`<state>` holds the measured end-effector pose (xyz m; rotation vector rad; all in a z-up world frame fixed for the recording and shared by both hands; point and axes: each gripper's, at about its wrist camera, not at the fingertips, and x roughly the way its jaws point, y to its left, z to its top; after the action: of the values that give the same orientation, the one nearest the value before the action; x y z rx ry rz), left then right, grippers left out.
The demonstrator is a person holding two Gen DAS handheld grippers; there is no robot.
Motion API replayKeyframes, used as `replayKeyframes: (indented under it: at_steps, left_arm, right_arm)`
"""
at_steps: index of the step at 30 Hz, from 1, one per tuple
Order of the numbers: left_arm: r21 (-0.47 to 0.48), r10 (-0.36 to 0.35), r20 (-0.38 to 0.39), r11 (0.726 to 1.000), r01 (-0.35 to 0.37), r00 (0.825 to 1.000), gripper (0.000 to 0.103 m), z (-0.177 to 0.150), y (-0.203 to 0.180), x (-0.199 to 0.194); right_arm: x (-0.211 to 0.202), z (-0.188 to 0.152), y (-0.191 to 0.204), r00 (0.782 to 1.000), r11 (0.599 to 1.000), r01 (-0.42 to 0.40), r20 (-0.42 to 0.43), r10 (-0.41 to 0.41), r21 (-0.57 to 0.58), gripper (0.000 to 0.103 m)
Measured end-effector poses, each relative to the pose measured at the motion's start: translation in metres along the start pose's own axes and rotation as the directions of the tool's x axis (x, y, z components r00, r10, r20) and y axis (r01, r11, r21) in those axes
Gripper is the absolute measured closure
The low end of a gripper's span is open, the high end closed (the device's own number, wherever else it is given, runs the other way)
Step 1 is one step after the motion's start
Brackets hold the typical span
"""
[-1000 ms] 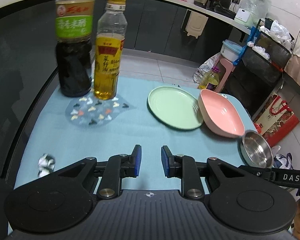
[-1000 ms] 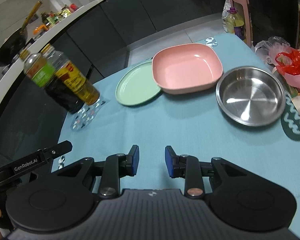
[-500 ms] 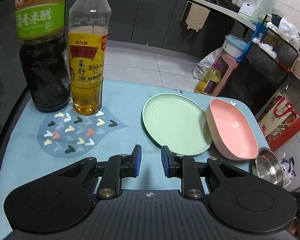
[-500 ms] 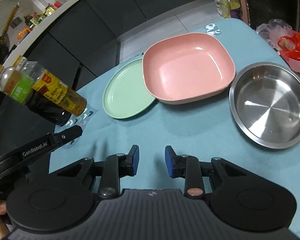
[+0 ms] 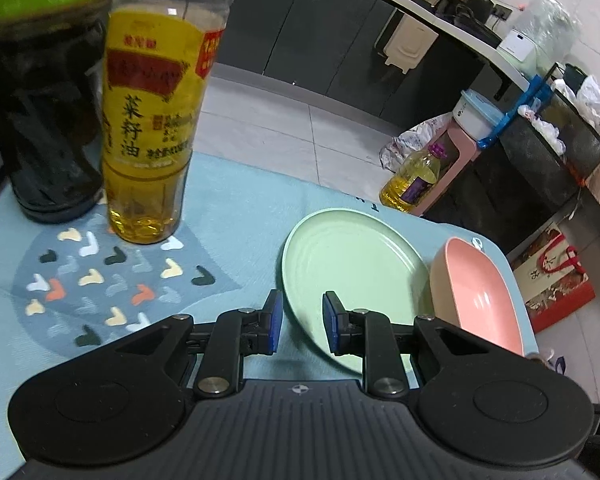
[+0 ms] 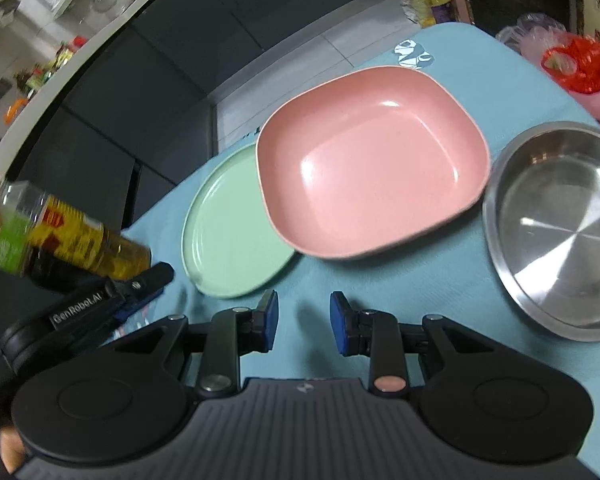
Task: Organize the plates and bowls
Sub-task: 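Move both grippers toward the pale green plate and pink dish, then grasp the pale green plate's rim with both grippers and lift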
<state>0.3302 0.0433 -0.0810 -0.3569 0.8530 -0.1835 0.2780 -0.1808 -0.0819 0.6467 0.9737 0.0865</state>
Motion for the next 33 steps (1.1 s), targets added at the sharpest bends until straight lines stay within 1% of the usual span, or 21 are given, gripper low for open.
replayKeyframes:
  at_steps: [4, 7, 8, 11, 12, 13, 15, 16, 17, 19, 21, 25, 27, 30, 31, 32, 33]
  left_arm:
    - [-0.028, -0.009, -0.001, 1.0, 0.009, 1.0, 0.083, 0.002, 0.001, 0.014]
    - [-0.036, -0.003, -0.021, 0.999, 0.002, 1.0, 0.082, 0.002, 0.002, 0.023]
    - [-0.03, -0.004, -0.032, 1.0, 0.003, 0.999, 0.082, 0.001, 0.002, 0.026]
    - [0.022, -0.004, -0.019, 1.0, 0.004, 1.0, 0.083, -0.004, -0.003, 0.026]
    - [0.04, -0.004, -0.021, 0.999, 0.005, 1.0, 0.085, -0.005, -0.003, 0.025]
    - [0.049, -0.003, -0.026, 0.999, 0.004, 1.0, 0.086, -0.006, -0.003, 0.024]
    - [0.057, -0.005, -0.036, 0.998, 0.007, 0.999, 0.09, -0.009, -0.003, 0.021]
    - [0.063, -0.01, -0.041, 0.998, 0.013, 0.999, 0.089, -0.012, -0.002, 0.018]
    - [0.067, -0.006, -0.036, 0.998, 0.008, 0.999, 0.089, -0.013, -0.001, 0.015]
    - [0.098, 0.011, -0.021, 0.995, -0.009, 1.0, 0.087, -0.023, 0.0, 0.002]
    - [0.12, 0.015, -0.009, 0.993, -0.014, 1.0, 0.086, -0.031, 0.004, -0.01]
    - [0.078, 0.032, -0.031, 0.997, -0.03, 0.999, 0.086, -0.047, 0.02, -0.033]
    - [0.065, 0.023, -0.044, 0.998, -0.02, 0.999, 0.085, -0.058, 0.029, -0.047]
    - [0.054, -0.006, -0.073, 0.999, 0.01, 0.997, 0.085, -0.069, 0.041, -0.063]
    - [0.053, -0.012, -0.08, 0.998, 0.016, 0.997, 0.085, -0.071, 0.046, -0.067]
    - [0.051, -0.009, -0.076, 0.999, 0.013, 0.997, 0.085, -0.071, 0.048, -0.069]
    - [0.045, 0.001, -0.059, 0.999, 0.002, 0.998, 0.085, -0.071, 0.052, -0.072]
  right_arm:
    - [0.008, 0.001, 0.003, 0.998, 0.999, -0.013, 0.059, 0.01, 0.048, 0.091]
    - [0.015, 0.001, 0.003, 0.996, 0.995, -0.006, 0.091, -0.003, 0.098, 0.091]
    - [0.017, 0.001, 0.003, 0.995, 0.994, -0.004, 0.096, -0.007, 0.111, 0.091]
    - [0.023, 0.001, 0.003, 0.994, 0.992, -0.011, 0.11, -0.003, 0.126, 0.09]
    - [0.024, 0.002, 0.004, 0.993, 0.992, -0.013, 0.119, -0.001, 0.123, 0.09]
    - [0.025, 0.002, 0.005, 0.992, 0.994, -0.013, 0.124, -0.001, 0.11, 0.09]
    - [0.027, 0.001, 0.01, 0.993, 0.999, 0.002, 0.117, -0.007, 0.042, 0.095]
    - [0.027, 0.001, 0.012, 0.994, 1.0, 0.008, 0.111, -0.009, 0.012, 0.099]
    - [0.027, -0.001, 0.013, 0.995, 1.0, 0.004, 0.095, -0.003, -0.013, 0.101]
    - [0.023, -0.005, 0.014, 0.998, 0.999, -0.01, 0.066, 0.013, -0.051, 0.103]
    - [0.018, -0.012, 0.017, 0.999, 0.996, -0.016, 0.044, 0.02, -0.089, 0.103]
    - [0.012, -0.027, 0.025, 0.999, 0.988, -0.033, -0.01, 0.032, -0.151, 0.103]
    - [0.007, -0.038, 0.028, 0.998, 0.98, -0.049, -0.041, 0.042, -0.191, 0.103]
    - [0.002, -0.046, 0.031, 0.993, 0.97, -0.08, -0.109, 0.056, -0.232, 0.102]
    - [0.0, -0.047, 0.03, 0.991, 0.967, -0.082, -0.119, 0.055, -0.241, 0.102]
    - [-0.002, -0.046, 0.028, 0.993, 0.967, -0.073, -0.104, 0.049, -0.244, 0.102]
    - [-0.005, -0.045, 0.026, 0.997, 0.969, -0.053, -0.071, 0.036, -0.243, 0.102]
